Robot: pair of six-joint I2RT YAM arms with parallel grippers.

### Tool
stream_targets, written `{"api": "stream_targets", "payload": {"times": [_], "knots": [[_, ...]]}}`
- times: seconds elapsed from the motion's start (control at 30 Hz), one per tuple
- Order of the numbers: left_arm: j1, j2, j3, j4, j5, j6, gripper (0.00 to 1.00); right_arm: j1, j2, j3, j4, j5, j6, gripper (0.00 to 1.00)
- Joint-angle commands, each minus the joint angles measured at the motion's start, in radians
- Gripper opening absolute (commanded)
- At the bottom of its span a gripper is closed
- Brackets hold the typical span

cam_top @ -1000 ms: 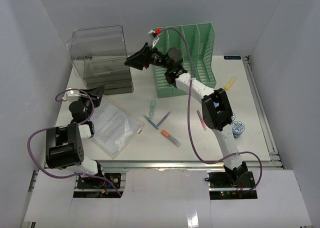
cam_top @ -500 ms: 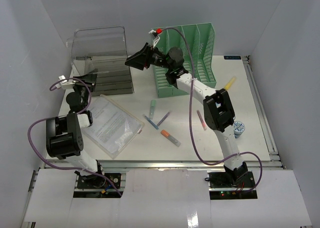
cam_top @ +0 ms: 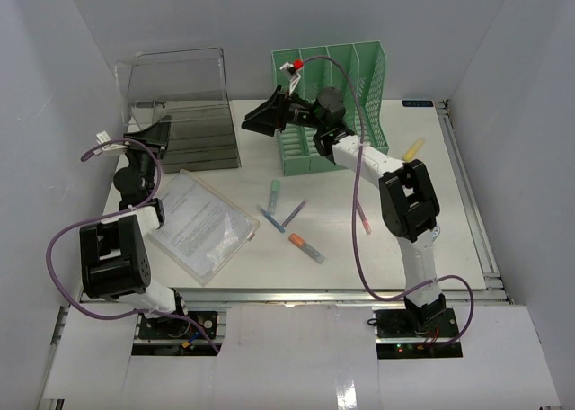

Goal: Organize the desk

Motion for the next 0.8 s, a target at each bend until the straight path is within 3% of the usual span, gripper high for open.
{"api": "stream_targets", "payload": {"times": [0.0,0.07,0.17,0.23,0.37,0.6,0.77], "knots": [[0.005,-0.095,0.028,0.041,0.012,0.02,0.5,-0.095,-0.152,-0.122,-0.25,-0.067,-0.316,0.98],[0.008,-0.113,0.038,0.018,0.012,0.027,0.5,-0.118,-0.22,-0.157,-0.411,-0.073,-0.523,0.97],[0.009,-0.142,0.064,-0.044,0.021,0.05,0.5,-0.141,-0.339,-0.222,-0.795,0.02,-0.871,0.94],[0.011,-0.154,0.078,-0.078,0.029,0.059,0.5,-0.161,-0.402,-0.259,-1.01,0.094,-1.012,0.93],[0.017,-0.155,0.098,-0.129,0.043,0.053,0.51,-0.238,-0.541,-0.353,-1.251,0.207,-1.218,0.9],[0.021,-0.132,0.136,-0.146,0.065,0.014,0.5,-0.475,-0.701,-0.532,-1.406,0.401,-1.44,0.9],[0.023,-0.13,0.148,-0.163,0.064,0.0,0.5,-0.504,-0.859,-0.649,-1.42,0.574,-1.55,0.9]]}}
